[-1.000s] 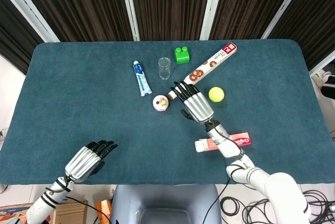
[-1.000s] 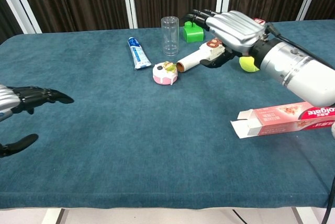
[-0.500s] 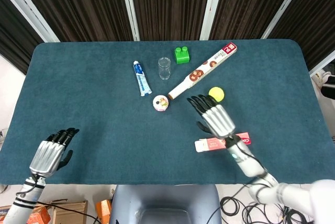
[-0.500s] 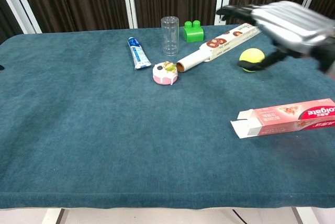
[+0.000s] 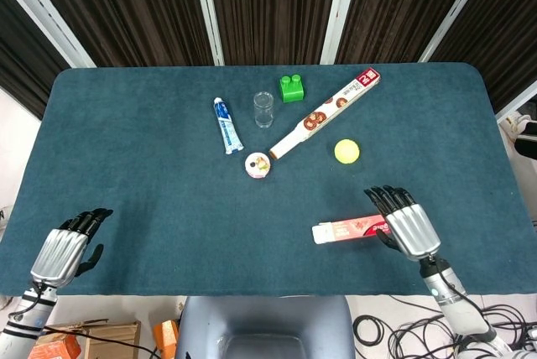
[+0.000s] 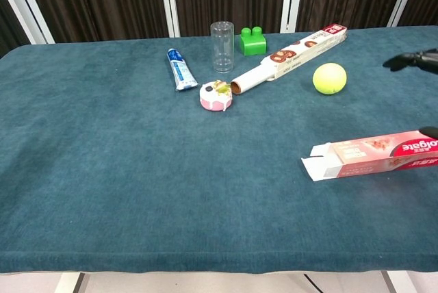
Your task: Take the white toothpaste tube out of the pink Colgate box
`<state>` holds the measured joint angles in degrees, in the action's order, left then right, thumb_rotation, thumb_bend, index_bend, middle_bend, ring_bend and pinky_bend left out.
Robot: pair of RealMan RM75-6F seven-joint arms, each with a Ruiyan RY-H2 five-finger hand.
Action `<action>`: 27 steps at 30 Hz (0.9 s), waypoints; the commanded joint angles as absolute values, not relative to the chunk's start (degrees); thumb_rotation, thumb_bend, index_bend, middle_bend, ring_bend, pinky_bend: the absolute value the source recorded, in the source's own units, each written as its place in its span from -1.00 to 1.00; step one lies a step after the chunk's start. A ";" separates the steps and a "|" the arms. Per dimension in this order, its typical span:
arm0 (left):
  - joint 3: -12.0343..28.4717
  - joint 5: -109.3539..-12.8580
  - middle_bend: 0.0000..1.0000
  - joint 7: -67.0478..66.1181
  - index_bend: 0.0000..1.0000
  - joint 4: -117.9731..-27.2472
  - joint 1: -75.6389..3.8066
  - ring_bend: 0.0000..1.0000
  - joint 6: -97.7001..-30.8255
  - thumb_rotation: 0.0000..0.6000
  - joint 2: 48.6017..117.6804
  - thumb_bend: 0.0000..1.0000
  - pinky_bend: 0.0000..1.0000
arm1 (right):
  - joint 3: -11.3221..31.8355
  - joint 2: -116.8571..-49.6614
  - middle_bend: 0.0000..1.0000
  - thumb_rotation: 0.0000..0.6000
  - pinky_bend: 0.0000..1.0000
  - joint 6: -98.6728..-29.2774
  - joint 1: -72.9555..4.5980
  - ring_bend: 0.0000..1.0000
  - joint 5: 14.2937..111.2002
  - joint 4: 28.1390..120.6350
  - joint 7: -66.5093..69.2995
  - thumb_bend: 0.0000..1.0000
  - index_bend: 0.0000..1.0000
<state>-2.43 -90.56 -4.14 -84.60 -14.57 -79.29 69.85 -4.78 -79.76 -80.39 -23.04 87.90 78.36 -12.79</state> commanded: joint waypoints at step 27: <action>-2.61 -91.68 -0.60 -1.98 -0.62 -84.79 -15.25 -0.58 -76.72 1.00 69.20 -0.09 -0.16 | -1.15 -91.91 -0.35 1.00 -0.28 -68.70 -23.19 -0.40 85.09 60.59 -8.77 -0.60 -0.35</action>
<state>-2.61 -91.69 -1.98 -84.79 -15.25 -76.72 69.20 -1.44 -91.09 -68.71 -23.06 84.75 61.61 -9.47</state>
